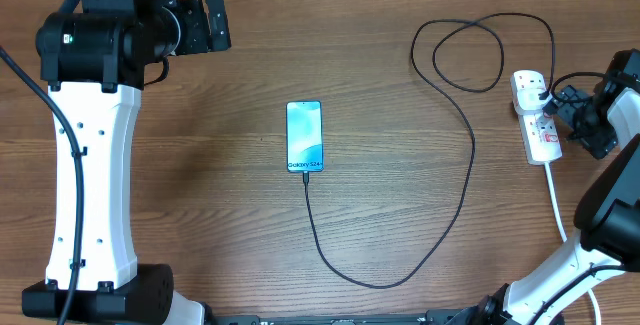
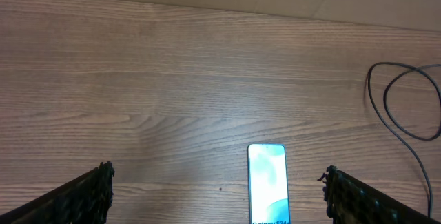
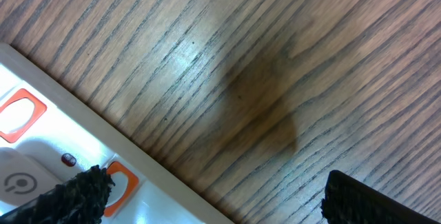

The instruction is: Plug charger to phone and switch on socket

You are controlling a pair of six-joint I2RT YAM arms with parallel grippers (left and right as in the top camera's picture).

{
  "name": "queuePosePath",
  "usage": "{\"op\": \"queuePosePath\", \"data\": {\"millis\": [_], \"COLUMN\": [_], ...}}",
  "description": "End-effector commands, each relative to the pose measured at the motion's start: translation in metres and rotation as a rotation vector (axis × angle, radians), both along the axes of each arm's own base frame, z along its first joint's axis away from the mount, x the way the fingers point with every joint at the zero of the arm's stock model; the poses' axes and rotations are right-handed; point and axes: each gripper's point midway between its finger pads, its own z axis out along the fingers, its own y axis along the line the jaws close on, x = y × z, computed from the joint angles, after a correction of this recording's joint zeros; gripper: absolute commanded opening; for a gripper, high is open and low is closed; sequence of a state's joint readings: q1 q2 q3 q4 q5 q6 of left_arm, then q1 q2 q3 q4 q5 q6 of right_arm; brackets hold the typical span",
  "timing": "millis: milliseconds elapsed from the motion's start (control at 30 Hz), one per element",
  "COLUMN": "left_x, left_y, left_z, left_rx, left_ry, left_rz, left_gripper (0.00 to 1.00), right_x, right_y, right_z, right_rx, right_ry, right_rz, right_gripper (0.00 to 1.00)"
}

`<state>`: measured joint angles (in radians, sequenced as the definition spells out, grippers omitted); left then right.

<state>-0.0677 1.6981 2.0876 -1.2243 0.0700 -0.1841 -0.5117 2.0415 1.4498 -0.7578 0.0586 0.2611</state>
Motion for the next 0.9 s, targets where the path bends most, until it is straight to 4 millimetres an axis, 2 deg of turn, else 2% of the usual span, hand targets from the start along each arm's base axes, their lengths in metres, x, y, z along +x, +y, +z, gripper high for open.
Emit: {"op": "queuePosePath", "data": {"millis": [0,867], "left_x": [0.0,0.0], "left_y": [0.0,0.0], "left_z": [0.001,0.001], "left_rx": [0.01,0.01], "left_ry": [-0.006,-0.006], "left_rz": [0.001,0.001], "left_gripper": [1.0,1.0], "right_x": [-0.002,-0.001], "right_y": [0.011,0.022], "right_z": [-0.013,-0.016], "right_rx": [0.051,0.105], "right_ry": [0.028,0.024], "right_rz": [0.041,0.081], "right_gripper": [1.0,1.0]}}
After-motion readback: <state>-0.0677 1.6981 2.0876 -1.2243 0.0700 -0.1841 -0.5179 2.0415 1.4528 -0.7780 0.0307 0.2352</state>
